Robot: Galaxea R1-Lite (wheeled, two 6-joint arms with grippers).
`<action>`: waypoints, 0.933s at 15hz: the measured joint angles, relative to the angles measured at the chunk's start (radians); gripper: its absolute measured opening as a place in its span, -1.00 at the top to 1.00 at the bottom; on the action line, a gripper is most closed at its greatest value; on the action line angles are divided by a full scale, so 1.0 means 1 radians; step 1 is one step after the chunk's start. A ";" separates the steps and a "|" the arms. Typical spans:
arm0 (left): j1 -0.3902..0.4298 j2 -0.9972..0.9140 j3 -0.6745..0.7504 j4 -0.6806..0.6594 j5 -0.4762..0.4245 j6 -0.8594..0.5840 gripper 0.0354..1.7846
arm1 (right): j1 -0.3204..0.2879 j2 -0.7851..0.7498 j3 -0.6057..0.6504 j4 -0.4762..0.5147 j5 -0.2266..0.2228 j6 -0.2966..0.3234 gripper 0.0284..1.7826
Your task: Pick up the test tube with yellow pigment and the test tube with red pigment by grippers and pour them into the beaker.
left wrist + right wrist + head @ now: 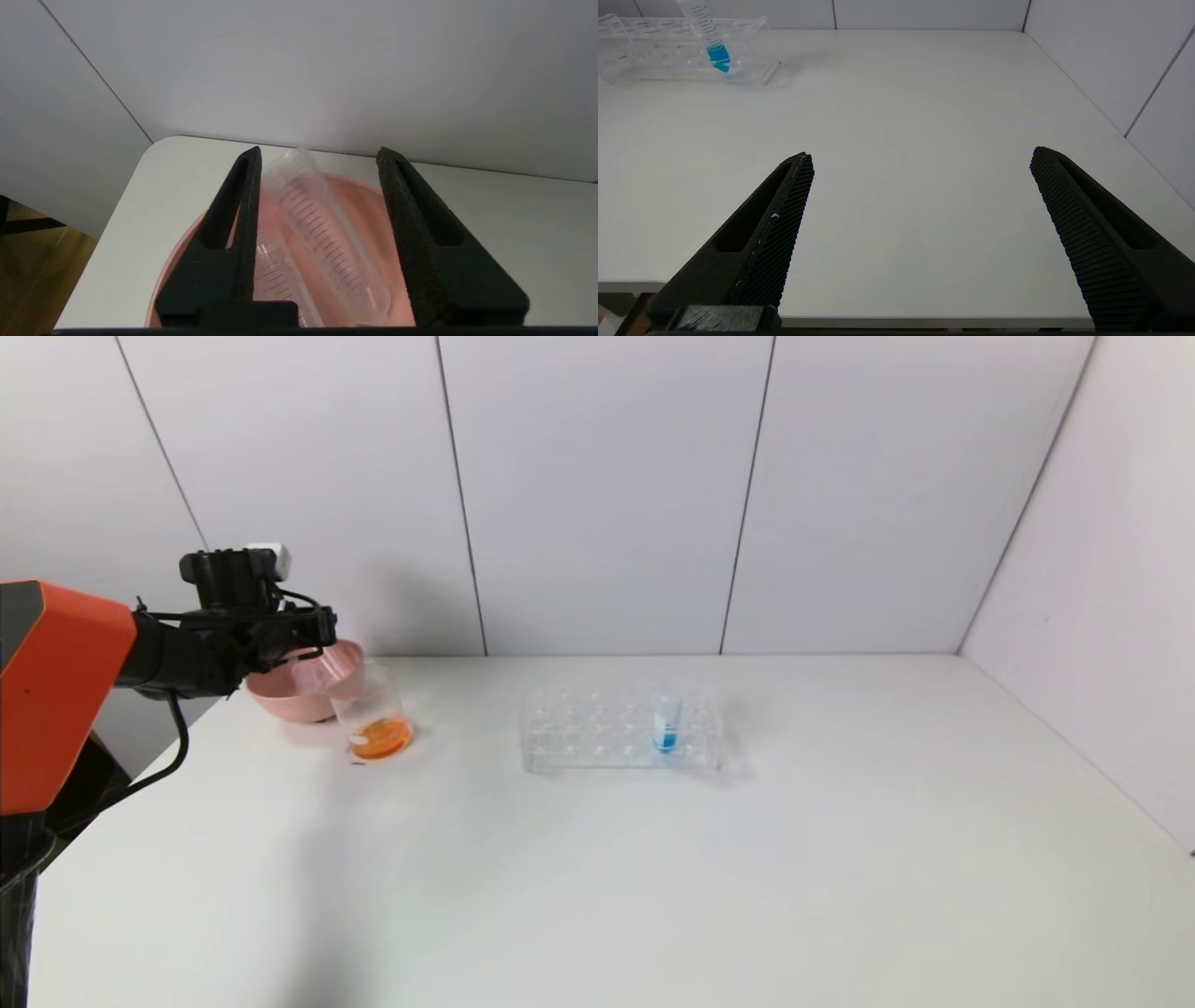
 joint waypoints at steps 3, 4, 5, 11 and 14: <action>0.000 -0.003 0.002 0.001 -0.002 0.000 -0.58 | 0.000 0.000 0.000 0.000 0.000 0.000 -0.91; 0.000 -0.006 0.004 0.000 -0.003 0.000 -0.70 | 0.000 0.000 0.000 0.000 0.000 0.000 -0.91; 0.000 -0.011 0.006 0.000 -0.003 0.001 -0.82 | 0.000 0.000 0.000 0.000 0.000 0.000 -0.91; -0.015 -0.113 0.051 0.003 -0.004 0.001 -0.99 | 0.000 0.000 0.000 0.000 0.000 0.000 -0.91; -0.023 -0.275 0.154 0.004 -0.012 0.001 -0.99 | 0.000 0.000 0.000 0.000 0.000 0.000 -0.91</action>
